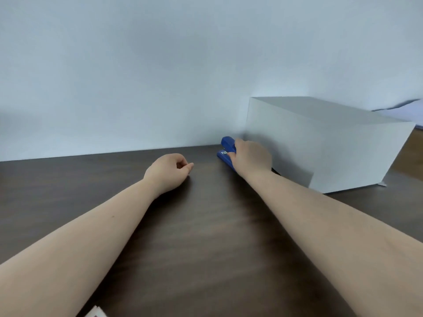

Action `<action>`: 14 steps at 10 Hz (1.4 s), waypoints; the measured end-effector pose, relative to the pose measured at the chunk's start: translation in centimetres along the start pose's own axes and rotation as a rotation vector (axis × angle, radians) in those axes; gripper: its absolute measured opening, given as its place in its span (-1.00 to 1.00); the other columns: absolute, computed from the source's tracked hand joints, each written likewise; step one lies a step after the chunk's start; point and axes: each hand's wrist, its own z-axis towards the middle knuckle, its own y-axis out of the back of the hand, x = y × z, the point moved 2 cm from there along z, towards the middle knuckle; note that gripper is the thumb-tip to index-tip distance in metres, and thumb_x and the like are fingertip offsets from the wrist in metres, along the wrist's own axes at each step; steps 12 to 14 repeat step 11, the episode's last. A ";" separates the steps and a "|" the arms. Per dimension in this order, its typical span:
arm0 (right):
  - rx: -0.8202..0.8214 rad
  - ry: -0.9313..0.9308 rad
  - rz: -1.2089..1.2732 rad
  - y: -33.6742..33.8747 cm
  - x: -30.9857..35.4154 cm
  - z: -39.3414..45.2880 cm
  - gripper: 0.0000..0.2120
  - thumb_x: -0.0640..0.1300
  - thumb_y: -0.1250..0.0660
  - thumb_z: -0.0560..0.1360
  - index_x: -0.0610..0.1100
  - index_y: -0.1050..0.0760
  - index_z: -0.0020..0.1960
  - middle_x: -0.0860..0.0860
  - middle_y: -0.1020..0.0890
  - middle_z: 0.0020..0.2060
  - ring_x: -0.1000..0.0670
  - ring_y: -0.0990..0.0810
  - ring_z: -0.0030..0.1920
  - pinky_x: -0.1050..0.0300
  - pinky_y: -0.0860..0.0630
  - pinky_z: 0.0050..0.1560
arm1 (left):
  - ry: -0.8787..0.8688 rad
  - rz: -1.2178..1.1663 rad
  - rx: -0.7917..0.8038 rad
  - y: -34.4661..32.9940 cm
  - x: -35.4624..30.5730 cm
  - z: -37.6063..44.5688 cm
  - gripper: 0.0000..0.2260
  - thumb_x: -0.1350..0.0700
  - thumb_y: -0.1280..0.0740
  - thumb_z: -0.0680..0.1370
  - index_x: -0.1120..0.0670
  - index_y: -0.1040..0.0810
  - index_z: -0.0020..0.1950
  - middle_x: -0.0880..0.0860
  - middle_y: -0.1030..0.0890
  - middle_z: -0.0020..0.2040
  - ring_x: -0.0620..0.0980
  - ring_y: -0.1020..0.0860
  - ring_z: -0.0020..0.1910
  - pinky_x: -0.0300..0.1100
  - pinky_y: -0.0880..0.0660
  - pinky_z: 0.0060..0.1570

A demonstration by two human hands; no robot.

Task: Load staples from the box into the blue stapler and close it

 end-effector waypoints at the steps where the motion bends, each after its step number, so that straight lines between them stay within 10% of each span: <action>1: -0.046 -0.024 -0.065 -1.3 -1.4 1.8 -0.84 -0.04 -0.19 0.52 -0.13 -0.42 -0.04 -0.13 -0.49 -0.35 -0.23 -0.48 -0.19 0.17 -0.22 -0.42 | -0.021 -0.009 0.000 -0.6 -0.1 1.3 -0.80 -0.08 -0.25 0.49 -0.02 -0.51 -0.27 -0.12 -0.49 -0.34 0.00 -0.47 -0.25 -0.15 -0.36 -0.22; 3: 0.023 -0.095 -0.294 -1.9 -2.5 3.9 -0.78 -0.26 -0.22 0.51 -0.25 -0.50 0.13 -0.15 -0.45 0.17 -0.17 -0.35 0.25 0.07 -0.36 -0.18 | -0.040 0.002 -0.008 -0.8 -0.1 1.7 -0.79 -0.08 -0.25 0.49 -0.06 -0.46 -0.33 -0.14 -0.46 -0.35 -0.13 -0.44 -0.32 -0.19 -0.31 -0.32; 14: -0.097 0.079 -0.228 -2.3 -2.4 4.7 -0.74 -0.07 -0.10 0.60 -0.23 -0.43 0.10 -0.20 -0.56 0.04 -0.25 -0.55 0.01 0.03 -0.37 -0.27 | -0.028 -0.001 0.007 -0.4 -0.3 0.9 -0.80 -0.07 -0.26 0.49 -0.06 -0.47 -0.32 -0.13 -0.47 -0.36 -0.06 -0.45 -0.31 -0.17 -0.33 -0.28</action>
